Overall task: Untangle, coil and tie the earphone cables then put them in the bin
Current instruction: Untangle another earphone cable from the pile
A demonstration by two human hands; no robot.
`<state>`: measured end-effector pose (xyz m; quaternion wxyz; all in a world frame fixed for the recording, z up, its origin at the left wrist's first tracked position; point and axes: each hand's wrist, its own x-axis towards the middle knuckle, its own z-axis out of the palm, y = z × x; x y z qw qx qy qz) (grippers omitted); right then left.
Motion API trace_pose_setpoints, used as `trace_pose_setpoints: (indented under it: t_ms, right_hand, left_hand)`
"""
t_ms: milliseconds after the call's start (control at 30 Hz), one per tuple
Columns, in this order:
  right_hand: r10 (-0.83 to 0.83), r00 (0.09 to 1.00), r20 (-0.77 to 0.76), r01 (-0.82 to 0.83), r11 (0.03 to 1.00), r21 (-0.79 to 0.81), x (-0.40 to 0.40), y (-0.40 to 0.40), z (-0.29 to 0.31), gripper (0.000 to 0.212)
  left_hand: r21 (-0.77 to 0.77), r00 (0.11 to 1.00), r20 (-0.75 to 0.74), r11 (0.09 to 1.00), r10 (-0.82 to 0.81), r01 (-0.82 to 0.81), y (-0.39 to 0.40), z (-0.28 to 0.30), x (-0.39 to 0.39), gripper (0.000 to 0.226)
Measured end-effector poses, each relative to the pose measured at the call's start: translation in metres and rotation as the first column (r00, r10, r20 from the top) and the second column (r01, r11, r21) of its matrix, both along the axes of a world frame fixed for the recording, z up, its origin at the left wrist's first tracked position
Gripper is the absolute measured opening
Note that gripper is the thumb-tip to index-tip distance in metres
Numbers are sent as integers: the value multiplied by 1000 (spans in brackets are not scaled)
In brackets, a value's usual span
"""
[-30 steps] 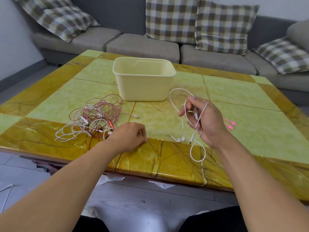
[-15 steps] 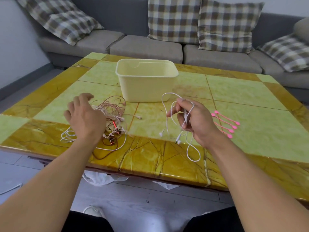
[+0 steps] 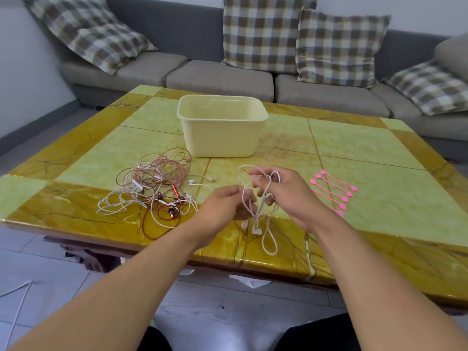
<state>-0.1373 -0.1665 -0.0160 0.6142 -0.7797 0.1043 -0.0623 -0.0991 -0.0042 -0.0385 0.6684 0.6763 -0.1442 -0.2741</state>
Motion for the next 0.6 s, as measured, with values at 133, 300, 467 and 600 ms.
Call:
trace_pose_setpoints:
  t_ms: [133, 300, 467, 600]
  right_hand:
    - [-59, 997, -41, 59, 998, -3, -3, -12, -7, 41]
    - [-104, 988, -115, 77, 973, -218, -7, -25, -14, 29]
    - [-198, 980, -17, 189, 953, -237, -5, -27, -13, 21]
    - [-201, 978, 51, 207, 937, -280, -3, -29, -12, 15]
  left_hand:
    - [-32, 942, -149, 950, 302, -309, -3, -2, 12, 22]
    - [35, 878, -105, 884, 468, -467, 7, -7, 30, 17]
    - [-9, 881, -64, 882, 469, -470, 13, -9, 32, 15]
    - [10, 904, -1, 904, 427, -427, 15, -10, 32, 20]
